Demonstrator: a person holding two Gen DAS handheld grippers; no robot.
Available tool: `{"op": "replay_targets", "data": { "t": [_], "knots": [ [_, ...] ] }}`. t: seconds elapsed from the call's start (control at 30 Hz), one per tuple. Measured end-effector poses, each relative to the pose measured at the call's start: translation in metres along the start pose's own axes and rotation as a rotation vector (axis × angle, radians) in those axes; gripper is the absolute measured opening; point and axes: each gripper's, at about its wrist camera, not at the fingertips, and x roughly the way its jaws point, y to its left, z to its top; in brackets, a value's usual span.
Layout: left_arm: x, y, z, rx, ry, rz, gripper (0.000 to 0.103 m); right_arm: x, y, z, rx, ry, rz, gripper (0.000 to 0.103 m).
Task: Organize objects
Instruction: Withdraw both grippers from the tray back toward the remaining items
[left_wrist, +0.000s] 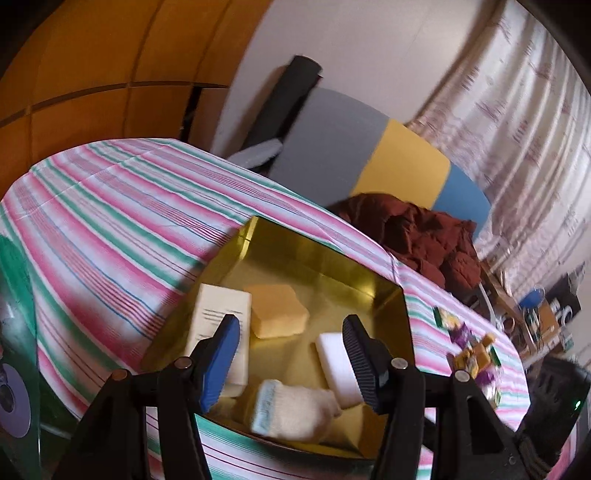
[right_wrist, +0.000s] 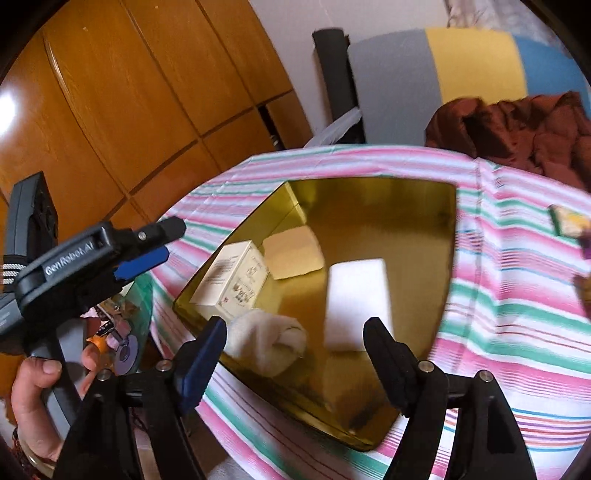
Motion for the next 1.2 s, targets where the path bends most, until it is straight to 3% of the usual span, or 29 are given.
{"op": "replay_targets", "data": {
  "t": [0.43, 0.83, 1.2],
  "knots": [
    [0.004, -0.078, -0.042, 0.222, 0.088, -0.148, 0.059, -0.068, -0.082, -0.028, 0.071, -0.058, -0.254, 0.081],
    [0.005, -0.154, -0.112, 0.432, 0.198, -0.31, 0.059, -0.133, -0.211, -0.077, 0.274, -0.049, -0.525, 0.081],
    [0.007, -0.182, -0.157, 0.521, 0.289, -0.329, 0.059, -0.194, -0.302, -0.072, 0.475, -0.156, -0.736, 0.08]
  ]
}}
